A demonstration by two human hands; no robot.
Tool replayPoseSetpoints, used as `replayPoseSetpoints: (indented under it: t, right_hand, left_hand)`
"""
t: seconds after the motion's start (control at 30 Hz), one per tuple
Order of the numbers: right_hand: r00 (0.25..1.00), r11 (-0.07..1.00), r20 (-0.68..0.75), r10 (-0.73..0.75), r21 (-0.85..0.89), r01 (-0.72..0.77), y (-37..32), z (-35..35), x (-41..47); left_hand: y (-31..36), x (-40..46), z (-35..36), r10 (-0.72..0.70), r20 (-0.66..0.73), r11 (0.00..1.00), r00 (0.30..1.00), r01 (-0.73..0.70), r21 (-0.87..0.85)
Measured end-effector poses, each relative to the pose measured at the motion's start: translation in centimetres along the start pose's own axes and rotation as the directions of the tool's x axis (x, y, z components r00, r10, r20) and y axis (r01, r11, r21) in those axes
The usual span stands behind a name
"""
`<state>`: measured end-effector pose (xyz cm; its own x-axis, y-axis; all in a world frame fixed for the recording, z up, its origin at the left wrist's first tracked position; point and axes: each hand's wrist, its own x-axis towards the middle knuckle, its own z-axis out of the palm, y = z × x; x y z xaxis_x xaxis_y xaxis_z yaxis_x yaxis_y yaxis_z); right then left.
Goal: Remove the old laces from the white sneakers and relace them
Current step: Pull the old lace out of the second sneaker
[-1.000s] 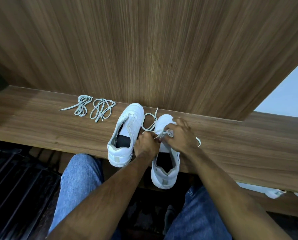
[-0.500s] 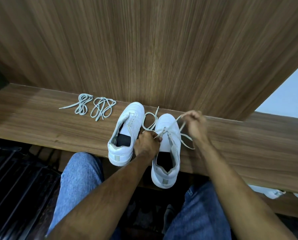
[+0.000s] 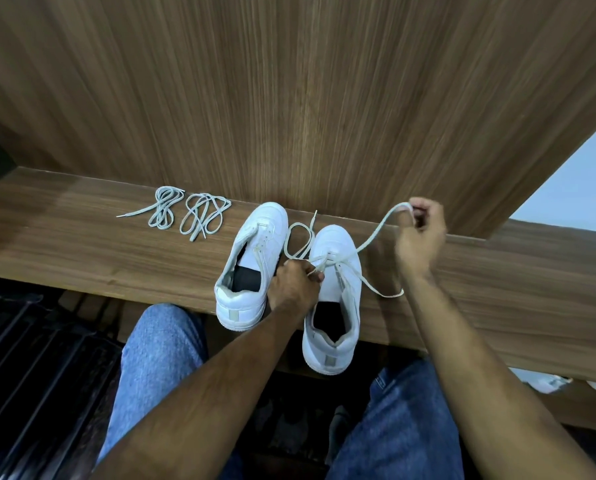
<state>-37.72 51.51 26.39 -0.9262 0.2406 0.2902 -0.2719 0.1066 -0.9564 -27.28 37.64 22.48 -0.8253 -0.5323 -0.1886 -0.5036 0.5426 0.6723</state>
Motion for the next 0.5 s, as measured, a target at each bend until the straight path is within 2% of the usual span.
replayPoseSetpoints:
  t: [0.03, 0.1, 0.17, 0.2, 0.27, 0.4, 0.47, 0.5]
  right_hand:
    - [0.994, 0.975, 0.108, -0.020, -0.216, 0.043, 0.4, 0.1, -0.5]
    - [0.937, 0.792, 0.348, -0.030, -0.564, 0.235, 1.5, 0.3, -1.5]
    - [0.826, 0.620, 0.563, 0.029, -0.658, 0.426, 2.3, 0.9, -2.8]
    - [0.771, 0.576, 0.631, 0.087, -0.664, 0.477, 2.6, 1.3, -3.5]
    - [0.729, 0.530, 0.663, 0.170, -0.685, 0.499, 3.1, 2.2, -4.8]
    - [0.756, 0.474, 0.637, 0.152, -0.718, 0.510, 3.2, 3.1, -5.6]
    - [0.770, 0.516, 0.629, 0.102, -0.696, 0.500, 3.1, 3.0, -5.5]
    - [0.802, 0.580, 0.593, 0.071, -0.678, 0.451, 3.2, 2.8, -5.2]
  left_hand:
    - [0.0, 0.0, 0.0, -0.001, 0.000, 1.000, 1.000, 0.001, 0.003]
    - [0.0, 0.0, 0.0, -0.005, 0.004, 1.000, 1.000, 0.005, 0.006]
    - [0.0, -0.1, -0.1, -0.004, 0.007, 1.000, 1.000, 0.004, 0.004]
    - [0.0, -0.1, -0.1, -0.001, 0.007, 1.000, 1.000, 0.001, 0.003]
    - [0.1, -0.1, -0.3, 0.002, 0.016, 1.000, 1.000, -0.003, 0.004]
    - [0.0, -0.1, -0.4, -0.011, 0.023, 1.000, 1.000, 0.011, -0.004]
    - [-0.1, -0.1, -0.3, -0.011, 0.023, 1.000, 1.000, 0.011, -0.010]
    - [-0.1, -0.1, -0.3, -0.013, 0.022, 1.000, 1.000, 0.013, -0.015]
